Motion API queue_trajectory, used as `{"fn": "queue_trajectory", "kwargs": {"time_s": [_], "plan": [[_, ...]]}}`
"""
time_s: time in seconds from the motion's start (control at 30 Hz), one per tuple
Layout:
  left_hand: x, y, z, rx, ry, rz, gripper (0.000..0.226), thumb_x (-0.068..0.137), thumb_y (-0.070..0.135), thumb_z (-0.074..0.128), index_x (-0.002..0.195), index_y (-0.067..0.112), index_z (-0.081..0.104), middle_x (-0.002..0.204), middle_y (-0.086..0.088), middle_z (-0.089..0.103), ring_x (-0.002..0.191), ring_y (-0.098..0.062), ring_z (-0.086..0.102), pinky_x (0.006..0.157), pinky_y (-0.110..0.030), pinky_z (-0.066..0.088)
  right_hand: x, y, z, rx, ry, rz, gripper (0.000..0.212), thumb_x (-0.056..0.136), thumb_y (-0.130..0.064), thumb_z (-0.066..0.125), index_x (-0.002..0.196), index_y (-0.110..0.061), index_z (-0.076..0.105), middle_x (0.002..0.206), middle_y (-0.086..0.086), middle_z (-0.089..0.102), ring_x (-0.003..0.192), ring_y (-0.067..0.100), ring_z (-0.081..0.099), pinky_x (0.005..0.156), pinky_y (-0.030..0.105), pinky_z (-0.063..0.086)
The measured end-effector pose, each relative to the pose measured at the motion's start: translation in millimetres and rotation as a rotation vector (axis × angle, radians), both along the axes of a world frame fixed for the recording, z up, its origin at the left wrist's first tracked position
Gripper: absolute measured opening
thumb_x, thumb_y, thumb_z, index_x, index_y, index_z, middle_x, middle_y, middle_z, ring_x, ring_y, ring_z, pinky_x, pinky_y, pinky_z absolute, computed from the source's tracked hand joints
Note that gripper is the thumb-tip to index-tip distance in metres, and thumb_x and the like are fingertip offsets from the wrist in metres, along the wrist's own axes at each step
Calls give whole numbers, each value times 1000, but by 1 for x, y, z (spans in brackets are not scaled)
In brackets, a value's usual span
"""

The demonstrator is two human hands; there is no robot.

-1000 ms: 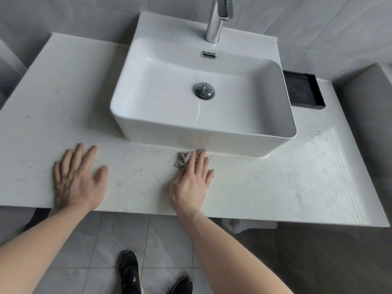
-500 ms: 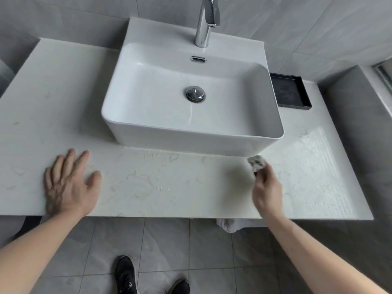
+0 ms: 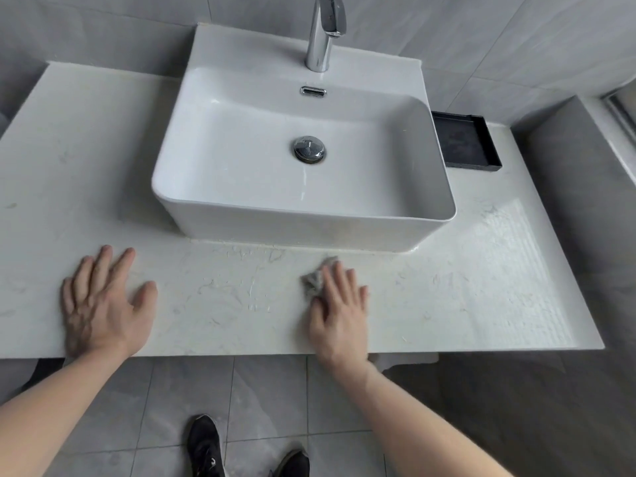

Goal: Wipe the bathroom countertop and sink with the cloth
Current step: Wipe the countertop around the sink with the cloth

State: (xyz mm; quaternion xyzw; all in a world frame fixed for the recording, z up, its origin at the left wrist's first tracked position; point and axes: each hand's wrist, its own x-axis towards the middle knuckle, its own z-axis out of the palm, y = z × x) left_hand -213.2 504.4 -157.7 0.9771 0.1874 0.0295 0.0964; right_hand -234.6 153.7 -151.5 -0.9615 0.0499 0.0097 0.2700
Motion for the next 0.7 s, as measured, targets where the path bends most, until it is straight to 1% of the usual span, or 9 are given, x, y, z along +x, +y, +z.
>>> {"fn": "queue_trajectory", "kwargs": {"time_s": [0.1,0.2,0.27,0.33,0.4,0.47,0.5,0.6,0.7], "plan": [[0,1,0,-4,3,0,68,87,53,38,153,33,38,168,2,22,154,-21,14,124,-40,2,-17,57,2,80,-27,234,60,95,-22,47,155,-26,44,169,-8,28,159,20,17,130,46,7],[0,2,0,-2,13,-12,68,88,53,38,153,33,37,168,2,22,155,-21,14,125,-43,5,-26,79,7,219,34,378,55,98,-20,41,152,-25,48,165,-8,35,158,18,22,130,39,10],[0,1,1,-6,17,-20,69,88,53,37,153,32,37,169,2,21,155,-21,13,125,-41,2,-27,67,14,364,75,344,54,100,-11,44,152,-26,49,163,-8,40,155,10,27,129,35,16],[0,0,2,-12,12,-16,69,87,54,36,153,32,37,168,1,22,155,-21,13,123,-38,-1,-24,40,25,489,69,205,55,101,-4,47,151,-26,49,159,-11,46,150,2,36,127,30,25],[-1,0,2,-14,13,-13,69,87,54,36,152,32,38,168,1,22,154,-22,13,123,-38,-1,-18,0,40,574,40,22,52,104,0,48,151,-22,50,147,-25,56,140,-6,46,122,22,32],[0,1,1,-11,15,-14,69,87,53,37,152,32,39,168,0,23,154,-23,14,123,-39,1,-10,-52,52,529,-29,-130,47,106,1,47,144,-24,55,127,-42,61,127,-14,54,114,12,35],[0,2,1,-9,18,-14,69,87,53,38,152,31,39,168,0,24,154,-23,14,122,-38,1,-5,-77,59,468,-66,-196,47,106,-1,46,142,-29,54,124,-41,62,125,-13,56,112,12,36],[1,2,0,-11,24,-12,69,87,53,39,152,31,39,167,0,24,154,-24,15,122,-36,0,9,-160,60,212,-100,-368,44,107,-5,43,143,-26,56,142,-18,57,137,12,53,113,26,37],[1,1,1,-19,35,-3,68,87,53,39,152,33,38,168,1,22,154,-23,13,121,-30,-7,8,-212,38,29,71,-424,44,108,-18,37,149,-29,49,162,-2,41,150,30,36,121,45,30]]}}
